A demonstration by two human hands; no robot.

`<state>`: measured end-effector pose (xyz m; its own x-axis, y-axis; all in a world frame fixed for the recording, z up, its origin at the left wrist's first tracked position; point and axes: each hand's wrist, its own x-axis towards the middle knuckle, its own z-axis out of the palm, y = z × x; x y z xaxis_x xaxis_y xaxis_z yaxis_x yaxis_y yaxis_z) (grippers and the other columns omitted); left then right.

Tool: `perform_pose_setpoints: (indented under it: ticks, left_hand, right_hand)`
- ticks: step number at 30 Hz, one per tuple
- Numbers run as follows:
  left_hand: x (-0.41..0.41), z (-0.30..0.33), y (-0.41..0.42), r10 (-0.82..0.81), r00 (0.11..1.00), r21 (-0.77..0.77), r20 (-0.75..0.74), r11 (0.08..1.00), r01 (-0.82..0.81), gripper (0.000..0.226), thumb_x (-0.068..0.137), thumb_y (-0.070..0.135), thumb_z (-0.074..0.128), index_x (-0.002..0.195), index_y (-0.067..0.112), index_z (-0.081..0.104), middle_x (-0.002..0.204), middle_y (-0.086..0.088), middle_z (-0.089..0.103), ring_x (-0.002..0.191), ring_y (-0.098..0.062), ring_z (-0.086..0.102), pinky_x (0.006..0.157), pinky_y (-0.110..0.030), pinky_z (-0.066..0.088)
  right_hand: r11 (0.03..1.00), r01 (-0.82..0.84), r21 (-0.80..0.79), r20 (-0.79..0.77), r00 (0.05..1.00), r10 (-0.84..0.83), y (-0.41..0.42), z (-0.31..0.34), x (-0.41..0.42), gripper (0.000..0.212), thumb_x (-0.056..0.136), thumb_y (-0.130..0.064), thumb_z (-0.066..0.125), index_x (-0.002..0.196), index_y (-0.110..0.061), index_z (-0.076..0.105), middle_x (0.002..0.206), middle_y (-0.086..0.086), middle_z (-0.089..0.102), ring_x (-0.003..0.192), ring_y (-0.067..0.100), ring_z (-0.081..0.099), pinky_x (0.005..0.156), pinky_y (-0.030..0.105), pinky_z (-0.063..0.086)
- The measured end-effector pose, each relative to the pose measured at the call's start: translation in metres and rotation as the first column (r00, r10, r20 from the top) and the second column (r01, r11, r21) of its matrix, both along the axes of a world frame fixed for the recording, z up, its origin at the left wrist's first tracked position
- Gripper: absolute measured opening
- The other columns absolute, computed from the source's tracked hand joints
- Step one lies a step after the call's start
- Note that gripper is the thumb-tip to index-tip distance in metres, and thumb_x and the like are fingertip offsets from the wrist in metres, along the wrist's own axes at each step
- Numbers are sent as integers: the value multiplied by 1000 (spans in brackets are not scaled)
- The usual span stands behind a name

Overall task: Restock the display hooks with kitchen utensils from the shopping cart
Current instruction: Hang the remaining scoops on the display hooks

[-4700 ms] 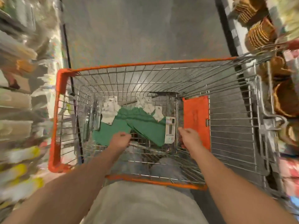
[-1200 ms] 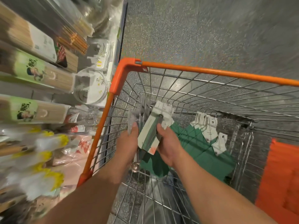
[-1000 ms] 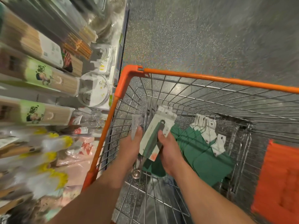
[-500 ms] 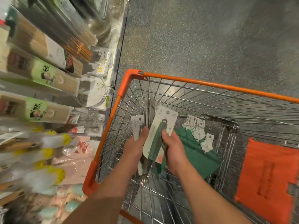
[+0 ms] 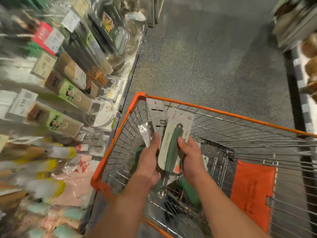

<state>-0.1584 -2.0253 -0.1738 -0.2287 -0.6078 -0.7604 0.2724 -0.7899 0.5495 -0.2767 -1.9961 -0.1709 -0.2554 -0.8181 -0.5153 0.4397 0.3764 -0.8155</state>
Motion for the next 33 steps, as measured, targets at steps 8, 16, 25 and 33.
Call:
perform_pose_setpoints:
  ticks: [8,16,25,33]
  left_hand:
    - [-13,81,52,47,994,-211,-102,975,-68,47,78,47,75,112,15,80,117,-18,76,99,-31,76,84,-42,59]
    - [32,117,138,268,951,-380,-158,872,-309,77,70,38,81,136,4,64,135,-28,64,117,-41,65,106,-57,49]
    - [136,157,263,682,728,-514,-67,602,-611,61,74,13,82,133,10,65,123,-18,74,111,-40,71,90,-53,60]
    - [219,186,389,946,310,-447,-99,236,-863,34,96,6,68,125,22,63,102,-6,80,90,-28,78,75,-47,64]
  right_hand:
    - [973,-70,-222,44,996,82,56,82,-33,22,107,-12,45,119,-18,61,102,-3,78,95,23,76,75,39,62]
    - [884,-349,-309,-49,935,352,109,141,3,29,92,-28,57,120,-22,61,108,4,77,104,31,74,84,57,61]
    - [628,-718,-300,-175,689,704,160,193,118,22,108,-16,47,124,-23,60,98,-7,78,91,19,77,62,51,63]
    - [353,-880,-317,-358,455,815,258,206,251,23,106,-26,55,127,-26,64,116,-4,74,102,11,73,78,37,64]
